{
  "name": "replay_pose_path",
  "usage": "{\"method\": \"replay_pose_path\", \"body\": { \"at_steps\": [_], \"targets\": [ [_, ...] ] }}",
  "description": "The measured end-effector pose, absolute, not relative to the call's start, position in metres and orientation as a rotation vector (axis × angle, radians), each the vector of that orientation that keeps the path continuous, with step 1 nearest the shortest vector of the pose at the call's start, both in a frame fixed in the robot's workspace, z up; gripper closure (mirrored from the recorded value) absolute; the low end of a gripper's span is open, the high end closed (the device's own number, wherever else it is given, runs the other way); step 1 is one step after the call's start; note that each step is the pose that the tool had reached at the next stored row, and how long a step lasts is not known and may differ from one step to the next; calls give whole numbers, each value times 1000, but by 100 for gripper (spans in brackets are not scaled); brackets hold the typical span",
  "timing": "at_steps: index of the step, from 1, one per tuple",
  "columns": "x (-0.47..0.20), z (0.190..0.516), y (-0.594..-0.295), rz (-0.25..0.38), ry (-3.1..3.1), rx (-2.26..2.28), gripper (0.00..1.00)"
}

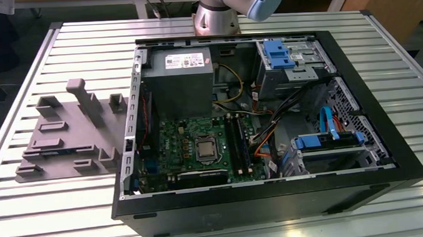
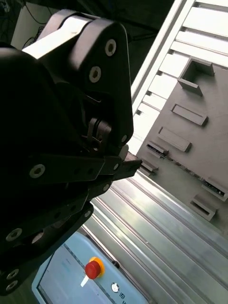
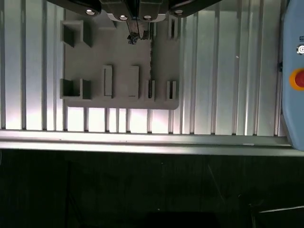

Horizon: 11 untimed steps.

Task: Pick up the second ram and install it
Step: 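Pick up the second ram and move it above second insertion slot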

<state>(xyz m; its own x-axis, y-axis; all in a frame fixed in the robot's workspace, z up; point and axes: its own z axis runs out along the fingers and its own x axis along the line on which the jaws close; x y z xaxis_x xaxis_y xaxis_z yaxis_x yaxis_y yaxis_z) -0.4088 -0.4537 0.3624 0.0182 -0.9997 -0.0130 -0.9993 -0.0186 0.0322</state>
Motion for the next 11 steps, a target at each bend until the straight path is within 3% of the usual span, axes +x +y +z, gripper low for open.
{"method": "replay_pose_path", "body": {
  "at_steps": [11],
  "targets": [
    [-409, 362, -454, -50, -2189, 2233, 89]
  ]
}}
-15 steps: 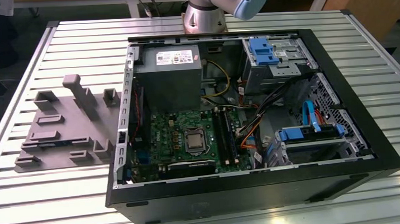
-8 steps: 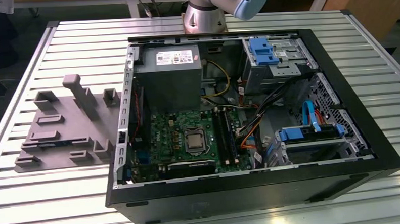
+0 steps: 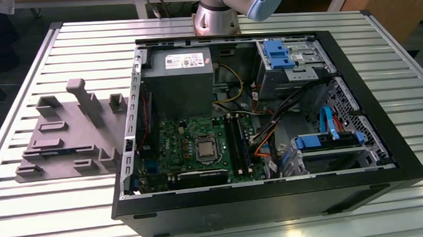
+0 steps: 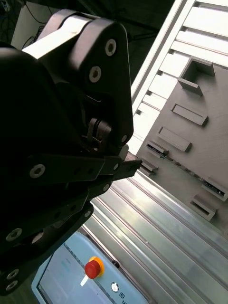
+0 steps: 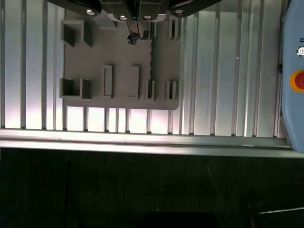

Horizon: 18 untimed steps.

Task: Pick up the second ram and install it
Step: 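Pick up the second ram and move it above second insertion slot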

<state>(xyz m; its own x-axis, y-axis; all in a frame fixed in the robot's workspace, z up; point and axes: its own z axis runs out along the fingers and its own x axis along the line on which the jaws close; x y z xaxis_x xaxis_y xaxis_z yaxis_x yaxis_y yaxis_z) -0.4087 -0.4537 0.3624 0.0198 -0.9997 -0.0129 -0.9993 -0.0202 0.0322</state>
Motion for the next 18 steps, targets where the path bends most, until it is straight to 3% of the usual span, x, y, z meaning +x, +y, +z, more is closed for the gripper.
{"method": "replay_pose_path", "body": {
  "at_steps": [4, 6, 8, 9, 18],
  "targets": [
    [-409, 362, -454, -50, -2189, 2233, 77],
    [-409, 362, -454, -50, -2189, 2233, 65],
    [-409, 362, -454, -50, -2189, 2233, 65],
    [-409, 362, -454, -50, -2189, 2233, 58],
    [-409, 355, -454, -50, -2270, 2153, 58]
  ]
}}
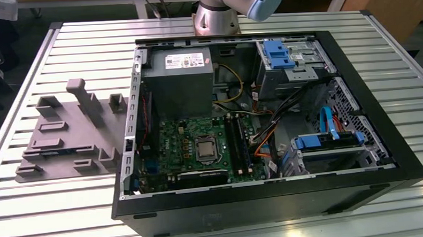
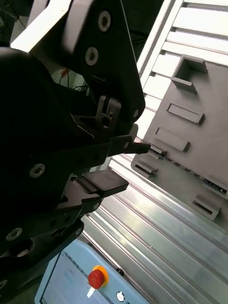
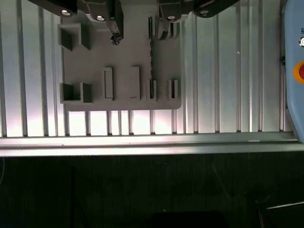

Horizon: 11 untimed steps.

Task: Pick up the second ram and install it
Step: 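Pick up the second ram and move it above second insertion slot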

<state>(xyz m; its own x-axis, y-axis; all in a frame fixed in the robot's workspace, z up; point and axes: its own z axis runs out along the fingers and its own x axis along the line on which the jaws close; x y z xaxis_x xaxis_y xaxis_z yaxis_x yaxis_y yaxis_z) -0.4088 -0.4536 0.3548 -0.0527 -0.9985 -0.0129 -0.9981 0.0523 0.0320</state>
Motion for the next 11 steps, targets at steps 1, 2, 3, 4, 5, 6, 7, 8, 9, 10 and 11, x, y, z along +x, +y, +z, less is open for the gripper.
{"method": "replay_pose_path", "body": {
  "at_steps": [1, 2, 3, 4, 5, 6, 7, 8, 9, 10, 11],
  "targets": [
    [-409, 353, -454, -50, -2279, 2144, 58],
    [-409, 351, -454, -50, -2282, 2141, 58],
    [-409, 349, -454, -50, -2282, 2140, 58],
    [-409, 348, -454, -50, -2282, 2140, 58],
    [-409, 346, -454, -50, -2282, 2140, 58],
    [-409, 344, -454, -50, -2283, 2140, 58],
    [-409, 342, -454, -50, -2283, 2140, 58],
    [-409, 340, -454, -50, -2283, 2140, 58],
    [-409, 339, -454, -50, -2283, 2140, 58],
    [-409, 337, -454, -50, -2283, 2139, 58],
    [-409, 335, -454, -50, -2283, 2139, 58]
  ]
}}
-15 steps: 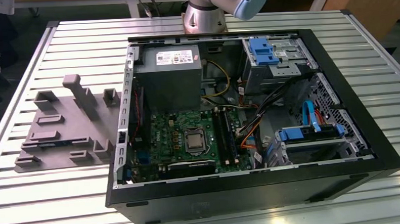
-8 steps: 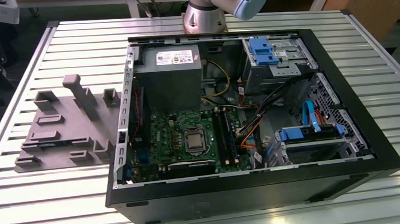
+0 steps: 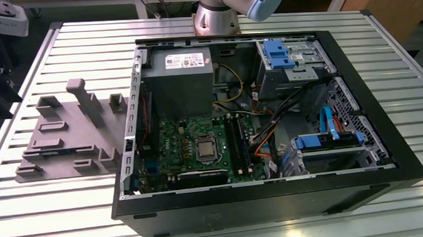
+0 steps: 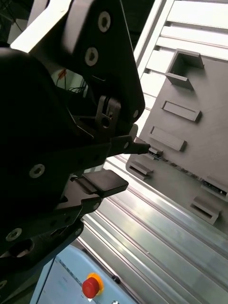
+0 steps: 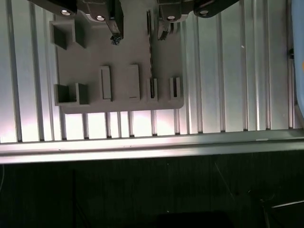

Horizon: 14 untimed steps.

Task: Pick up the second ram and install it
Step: 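Pick up the second ram and move it above second insertion slot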

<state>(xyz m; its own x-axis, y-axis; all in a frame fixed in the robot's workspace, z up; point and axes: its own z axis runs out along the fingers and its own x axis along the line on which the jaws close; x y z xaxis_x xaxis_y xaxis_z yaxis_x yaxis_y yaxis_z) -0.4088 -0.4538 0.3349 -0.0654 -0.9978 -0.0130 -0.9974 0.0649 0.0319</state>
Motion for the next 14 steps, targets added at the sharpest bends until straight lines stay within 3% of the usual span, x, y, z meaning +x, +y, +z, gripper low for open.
{"method": "replay_pose_path", "body": {
  "at_steps": [14],
  "targets": [
    [-409, 316, -454, -50, -2284, 2139, 58]
  ]
}}
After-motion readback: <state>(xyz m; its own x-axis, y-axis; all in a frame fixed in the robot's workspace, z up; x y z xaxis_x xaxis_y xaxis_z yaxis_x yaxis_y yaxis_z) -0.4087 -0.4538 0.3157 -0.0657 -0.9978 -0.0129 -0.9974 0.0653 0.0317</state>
